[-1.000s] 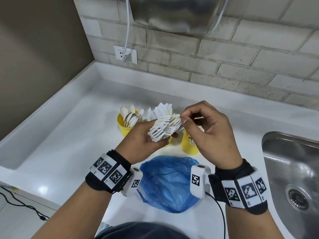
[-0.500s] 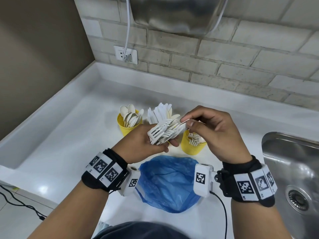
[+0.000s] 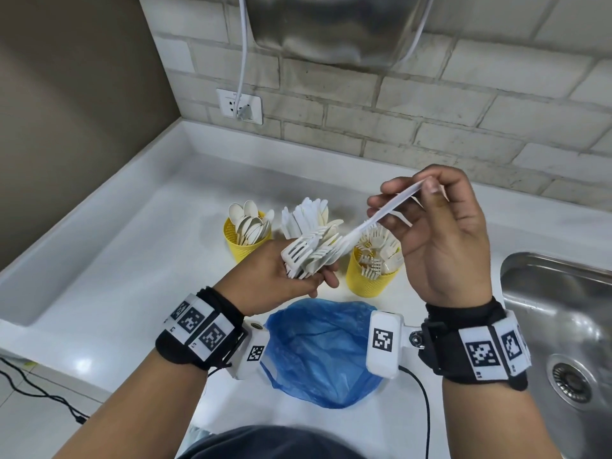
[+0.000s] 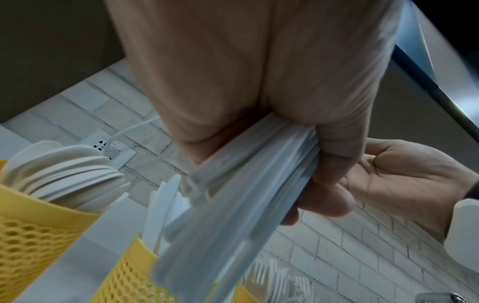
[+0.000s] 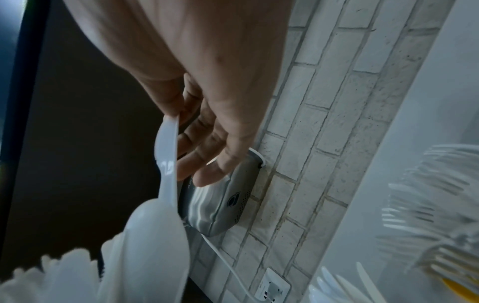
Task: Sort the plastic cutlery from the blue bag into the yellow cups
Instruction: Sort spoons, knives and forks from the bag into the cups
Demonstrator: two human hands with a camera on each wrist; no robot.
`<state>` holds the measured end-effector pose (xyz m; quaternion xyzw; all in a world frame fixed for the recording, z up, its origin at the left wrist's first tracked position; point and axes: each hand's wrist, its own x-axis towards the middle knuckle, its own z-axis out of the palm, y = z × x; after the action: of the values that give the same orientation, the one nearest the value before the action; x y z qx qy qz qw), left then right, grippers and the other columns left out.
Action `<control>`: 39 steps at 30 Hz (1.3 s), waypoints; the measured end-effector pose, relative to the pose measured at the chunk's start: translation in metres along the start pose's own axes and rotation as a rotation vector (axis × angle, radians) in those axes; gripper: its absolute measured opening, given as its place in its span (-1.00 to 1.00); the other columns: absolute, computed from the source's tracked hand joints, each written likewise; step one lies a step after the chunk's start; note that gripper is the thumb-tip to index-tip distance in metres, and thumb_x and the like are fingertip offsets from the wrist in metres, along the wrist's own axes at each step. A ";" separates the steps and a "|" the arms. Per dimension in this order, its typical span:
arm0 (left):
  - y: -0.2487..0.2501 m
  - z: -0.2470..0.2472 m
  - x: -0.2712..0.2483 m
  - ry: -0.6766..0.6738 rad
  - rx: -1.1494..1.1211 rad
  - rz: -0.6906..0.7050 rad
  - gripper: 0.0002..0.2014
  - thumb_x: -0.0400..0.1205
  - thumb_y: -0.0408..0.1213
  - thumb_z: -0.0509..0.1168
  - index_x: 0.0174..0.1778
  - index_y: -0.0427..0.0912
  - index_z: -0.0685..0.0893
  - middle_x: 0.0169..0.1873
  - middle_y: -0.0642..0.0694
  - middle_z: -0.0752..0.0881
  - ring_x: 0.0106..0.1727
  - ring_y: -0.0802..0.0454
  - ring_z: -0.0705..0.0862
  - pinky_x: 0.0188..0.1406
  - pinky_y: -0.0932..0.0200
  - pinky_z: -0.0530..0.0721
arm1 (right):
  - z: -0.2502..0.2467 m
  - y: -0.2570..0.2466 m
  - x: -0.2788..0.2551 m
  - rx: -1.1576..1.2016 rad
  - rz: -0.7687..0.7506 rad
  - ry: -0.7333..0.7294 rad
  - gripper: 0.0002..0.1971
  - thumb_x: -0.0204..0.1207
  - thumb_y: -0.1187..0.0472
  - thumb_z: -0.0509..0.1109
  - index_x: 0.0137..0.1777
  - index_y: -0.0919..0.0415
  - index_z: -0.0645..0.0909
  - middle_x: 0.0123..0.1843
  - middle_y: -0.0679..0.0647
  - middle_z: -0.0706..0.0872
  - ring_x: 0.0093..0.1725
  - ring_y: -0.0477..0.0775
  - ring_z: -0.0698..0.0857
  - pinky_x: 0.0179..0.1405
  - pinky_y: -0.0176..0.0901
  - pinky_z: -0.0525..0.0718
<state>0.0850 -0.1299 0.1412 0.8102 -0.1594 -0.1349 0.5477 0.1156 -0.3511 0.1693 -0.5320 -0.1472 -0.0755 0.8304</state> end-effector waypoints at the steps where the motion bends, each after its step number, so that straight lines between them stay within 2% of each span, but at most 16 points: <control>1: 0.001 0.000 0.000 0.000 0.009 0.001 -0.85 0.71 -0.44 0.37 0.07 -0.10 0.76 -0.06 0.01 0.87 -0.17 0.04 0.79 -0.02 0.30 0.74 | 0.000 -0.001 0.000 0.025 0.006 0.015 -0.84 0.83 0.29 0.11 0.10 0.18 0.53 0.01 0.26 0.76 0.00 0.38 0.77 0.19 0.37 0.69; 6: 0.001 0.000 0.000 0.024 -0.020 -0.011 -0.85 0.70 -0.47 0.37 0.10 -0.18 0.76 -0.06 -0.02 0.87 -0.17 -0.08 0.80 -0.03 0.29 0.75 | 0.002 0.001 -0.002 -0.092 -0.004 0.033 -0.88 0.76 0.30 0.21 0.07 0.23 0.59 -0.01 0.29 0.74 0.00 0.35 0.74 0.07 0.23 0.72; 10: 0.003 0.001 -0.001 0.035 -0.022 0.005 -0.83 0.70 -0.49 0.36 0.13 -0.21 0.78 -0.07 -0.01 0.88 -0.19 0.13 0.79 -0.05 0.34 0.74 | 0.007 0.005 -0.006 -0.077 0.034 -0.006 -0.86 0.76 0.30 0.17 0.06 0.25 0.57 -0.03 0.33 0.74 0.01 0.42 0.71 0.07 0.22 0.72; 14: 0.008 0.001 -0.002 0.042 -0.044 0.026 -0.83 0.70 -0.51 0.36 0.13 -0.24 0.78 -0.07 -0.06 0.88 -0.19 0.23 0.79 -0.08 0.34 0.74 | 0.009 0.006 -0.007 -0.192 -0.008 -0.103 -0.84 0.74 0.36 0.18 0.02 0.36 0.59 -0.05 0.49 0.67 -0.06 0.35 0.71 -0.02 0.09 0.69; 16: 0.008 0.000 -0.002 0.050 -0.045 0.027 -0.82 0.70 -0.52 0.36 0.14 -0.24 0.78 -0.07 -0.06 0.88 -0.19 0.25 0.79 -0.11 0.36 0.73 | 0.011 0.007 -0.009 -0.214 -0.027 -0.121 -0.84 0.74 0.37 0.18 0.01 0.38 0.59 -0.06 0.46 0.70 -0.06 0.35 0.72 -0.02 0.09 0.69; 19: 0.007 0.000 -0.003 0.049 -0.036 0.020 -0.82 0.70 -0.51 0.37 0.14 -0.22 0.79 -0.06 -0.04 0.88 -0.20 0.19 0.79 -0.14 0.39 0.70 | 0.012 0.005 -0.008 -0.116 -0.053 -0.038 -0.82 0.80 0.34 0.12 0.04 0.28 0.55 -0.07 0.33 0.77 -0.04 0.34 0.75 0.05 0.21 0.72; 22: 0.005 -0.001 -0.004 0.035 -0.019 0.008 -0.80 0.69 -0.51 0.38 0.12 -0.16 0.79 -0.07 0.00 0.88 -0.18 0.15 0.79 -0.16 0.41 0.68 | 0.009 -0.003 -0.003 0.040 -0.089 0.106 -0.82 0.84 0.29 0.07 0.06 0.20 0.49 -0.12 0.29 0.79 -0.08 0.33 0.75 0.08 0.27 0.73; 25: 0.004 -0.001 -0.004 0.023 -0.017 0.010 -0.82 0.69 -0.46 0.40 0.09 -0.11 0.80 -0.06 0.04 0.88 -0.13 0.08 0.80 -0.07 0.35 0.72 | 0.005 -0.012 0.002 0.174 -0.176 0.308 -0.86 0.84 0.25 0.08 0.08 0.17 0.46 -0.23 0.24 0.75 -0.21 0.28 0.72 -0.02 0.23 0.74; 27: 0.004 -0.001 -0.004 0.020 -0.008 0.009 -0.82 0.69 -0.43 0.41 0.07 -0.07 0.81 -0.06 0.06 0.88 -0.12 0.01 0.80 -0.04 0.35 0.72 | 0.003 -0.015 0.004 0.141 -0.286 0.399 -0.88 0.85 0.25 0.06 0.11 0.17 0.42 -0.31 0.23 0.61 -0.31 0.21 0.61 -0.12 0.15 0.71; 28: 0.004 -0.001 -0.004 0.018 -0.002 0.006 -0.82 0.69 -0.43 0.41 0.06 -0.05 0.81 -0.07 0.07 0.87 -0.12 -0.02 0.80 -0.04 0.36 0.71 | 0.002 -0.015 0.005 0.076 -0.336 0.393 -0.88 0.85 0.26 0.04 0.13 0.17 0.40 -0.32 0.22 0.53 -0.34 0.17 0.53 -0.21 0.08 0.67; 29: 0.004 -0.001 -0.004 0.013 -0.001 0.003 -0.82 0.68 -0.42 0.41 0.05 -0.05 0.81 -0.07 0.07 0.87 -0.12 -0.04 0.80 -0.04 0.36 0.71 | 0.002 -0.013 0.005 -0.012 -0.371 0.343 -0.88 0.85 0.27 0.05 0.13 0.17 0.41 -0.31 0.19 0.48 -0.35 0.13 0.47 -0.28 -0.01 0.58; 31: 0.004 -0.001 -0.003 0.002 -0.007 -0.002 -0.83 0.68 -0.43 0.41 0.06 -0.06 0.81 -0.07 0.05 0.88 -0.11 -0.08 0.80 -0.04 0.35 0.70 | 0.004 -0.010 0.003 -0.240 -0.343 0.169 -0.89 0.79 0.31 0.17 0.09 0.16 0.51 -0.27 0.05 0.54 -0.35 0.05 0.45 -0.33 -0.09 0.47; 33: 0.003 -0.001 -0.003 -0.004 -0.008 -0.007 -0.82 0.67 -0.46 0.42 0.06 -0.08 0.81 -0.07 0.04 0.88 -0.10 -0.10 0.80 -0.08 0.38 0.68 | 0.007 -0.004 -0.002 -0.473 -0.210 -0.006 -0.92 0.69 0.34 0.35 0.04 0.17 0.65 -0.21 -0.04 0.66 -0.27 -0.03 0.58 -0.23 -0.15 0.56; 34: 0.003 -0.001 -0.003 -0.009 -0.010 -0.009 -0.81 0.66 -0.48 0.41 0.06 -0.10 0.80 -0.08 0.02 0.88 -0.10 -0.08 0.80 -0.11 0.39 0.67 | 0.009 -0.001 -0.005 -0.541 -0.139 -0.081 -0.94 0.63 0.34 0.42 0.02 0.19 0.69 -0.17 -0.03 0.72 -0.23 0.00 0.63 -0.20 -0.14 0.61; 37: 0.002 -0.002 -0.002 -0.029 -0.011 -0.014 -0.78 0.66 -0.52 0.40 0.08 -0.12 0.80 -0.08 0.01 0.88 -0.15 -0.03 0.80 -0.09 0.34 0.69 | 0.013 0.005 -0.010 -0.664 -0.047 -0.249 -0.95 0.54 0.25 0.54 -0.04 0.11 0.77 -0.10 0.12 0.71 -0.26 0.37 0.59 -0.25 0.11 0.60; 39: 0.001 -0.003 -0.003 -0.034 0.001 -0.024 -0.75 0.64 -0.53 0.39 0.04 -0.07 0.80 -0.09 0.03 0.88 -0.12 -0.03 0.80 -0.07 0.33 0.70 | 0.012 0.007 -0.011 -0.705 -0.039 -0.326 -0.94 0.54 0.24 0.57 -0.08 0.06 0.78 -0.10 0.08 0.67 -0.31 0.36 0.53 -0.29 0.11 0.54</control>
<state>0.0831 -0.1269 0.1436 0.8100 -0.1591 -0.1551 0.5427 0.1057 -0.3372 0.1645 -0.7868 -0.2523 -0.0519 0.5608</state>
